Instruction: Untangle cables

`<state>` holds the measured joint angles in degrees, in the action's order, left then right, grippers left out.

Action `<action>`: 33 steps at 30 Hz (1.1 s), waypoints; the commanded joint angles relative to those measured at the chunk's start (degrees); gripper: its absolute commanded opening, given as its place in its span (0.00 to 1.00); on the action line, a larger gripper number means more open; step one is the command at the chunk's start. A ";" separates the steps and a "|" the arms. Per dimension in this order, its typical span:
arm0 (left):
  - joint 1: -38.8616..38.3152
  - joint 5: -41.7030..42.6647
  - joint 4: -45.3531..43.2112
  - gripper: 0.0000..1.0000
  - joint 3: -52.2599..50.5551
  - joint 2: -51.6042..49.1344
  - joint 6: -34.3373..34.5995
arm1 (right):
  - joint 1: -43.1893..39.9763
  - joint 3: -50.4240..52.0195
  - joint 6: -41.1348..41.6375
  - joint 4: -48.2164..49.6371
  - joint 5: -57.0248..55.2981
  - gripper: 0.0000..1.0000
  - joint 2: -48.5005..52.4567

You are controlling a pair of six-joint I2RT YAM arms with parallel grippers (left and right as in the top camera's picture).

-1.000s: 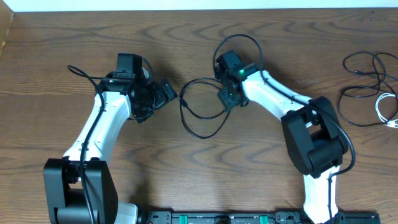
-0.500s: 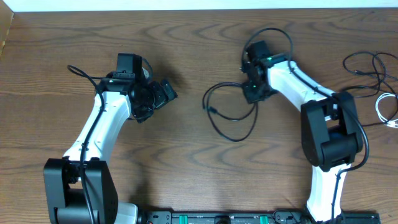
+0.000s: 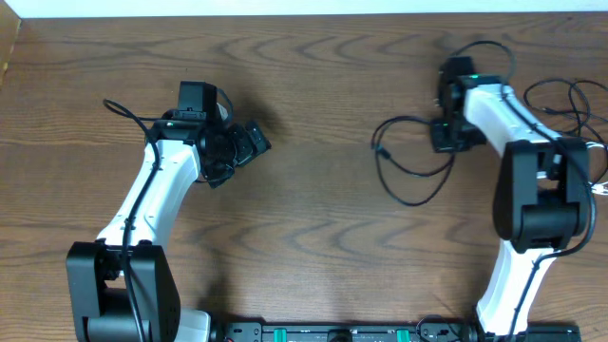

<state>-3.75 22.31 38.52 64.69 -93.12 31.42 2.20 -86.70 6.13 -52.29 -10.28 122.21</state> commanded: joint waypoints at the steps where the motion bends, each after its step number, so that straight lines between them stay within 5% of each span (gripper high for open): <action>1: 0.15 -0.55 0.02 1.00 1.18 0.24 -0.76 | -4.00 0.72 9.11 0.22 -1.55 0.07 1.03; 5: 0.15 -0.55 0.02 1.00 1.18 0.24 -0.76 | -6.97 0.94 16.02 0.50 -1.11 0.16 1.03; 8: 0.15 -0.55 0.02 1.00 1.18 0.24 -0.76 | -7.61 1.01 17.84 0.72 -0.46 0.34 1.03; 17: 0.15 -0.55 0.04 1.00 1.18 0.24 -0.76 | -5.51 -2.54 8.94 -3.61 9.33 0.29 -1.09; 22: 0.15 -0.55 0.02 1.00 1.18 0.24 -0.76 | -1.99 -2.89 6.19 -4.81 8.94 0.36 -7.76; 24: 0.15 -0.55 0.02 1.00 1.18 0.24 -0.76 | -0.59 -2.89 3.17 -5.33 9.70 0.44 -9.49; 27: 0.15 -0.55 0.04 1.00 1.18 0.24 -0.76 | 1.99 -2.86 -3.89 -5.88 12.66 0.74 -10.21; 33: 0.15 -0.55 0.02 1.00 1.18 0.24 -0.76 | 8.22 -2.36 -19.91 -5.97 23.87 0.93 -8.59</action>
<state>-3.75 22.31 38.50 64.69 -93.12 31.42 7.66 -89.12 -2.79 -58.08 6.42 112.38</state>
